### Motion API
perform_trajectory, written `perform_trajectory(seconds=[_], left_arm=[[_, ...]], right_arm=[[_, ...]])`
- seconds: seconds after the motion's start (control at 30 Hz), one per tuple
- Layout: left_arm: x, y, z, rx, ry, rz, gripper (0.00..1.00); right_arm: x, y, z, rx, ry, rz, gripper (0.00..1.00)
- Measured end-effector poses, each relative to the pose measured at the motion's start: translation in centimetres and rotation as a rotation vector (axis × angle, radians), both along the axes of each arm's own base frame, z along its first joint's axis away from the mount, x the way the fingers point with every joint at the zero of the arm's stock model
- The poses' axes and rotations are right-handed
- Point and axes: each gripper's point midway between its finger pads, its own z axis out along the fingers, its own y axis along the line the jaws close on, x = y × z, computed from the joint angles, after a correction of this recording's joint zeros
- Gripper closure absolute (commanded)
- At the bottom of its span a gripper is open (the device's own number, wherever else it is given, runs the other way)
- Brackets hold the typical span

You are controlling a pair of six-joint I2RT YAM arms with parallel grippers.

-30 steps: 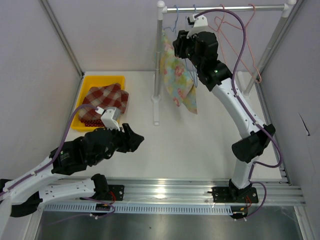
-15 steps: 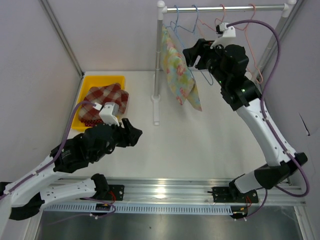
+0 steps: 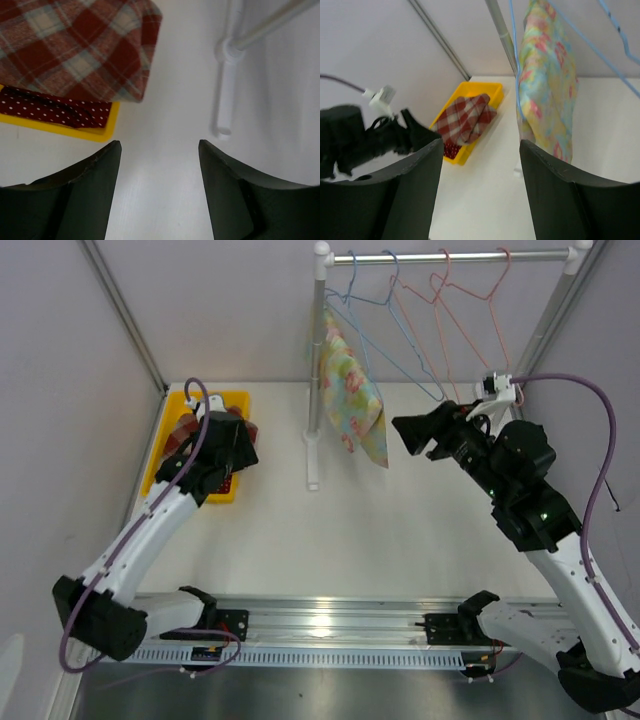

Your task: Place the skirt on the hanger

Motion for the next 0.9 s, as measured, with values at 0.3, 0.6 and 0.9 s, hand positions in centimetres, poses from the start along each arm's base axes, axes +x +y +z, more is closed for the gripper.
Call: perform_trajectory(seconds=[0.3,0.6,0.9], left_arm=[[6.9,3.4,-8.1,0.156,0.224,0.099,0.31],[13.8,3.9,-9.4,0.246,0.253,0.142,0.32],[15.4,6.0,-14.3,0.312,0.389,0.184,0.36]], right_arm=[[-2.5,-0.1,-8.0,-0.062,0.173,0.044,0.33],[-3.8,0.1,-11.5,-0.093,0.249,0.08,0.34],[-4.0,0.2,-12.9,-0.11,0.277,0.085,0.35]])
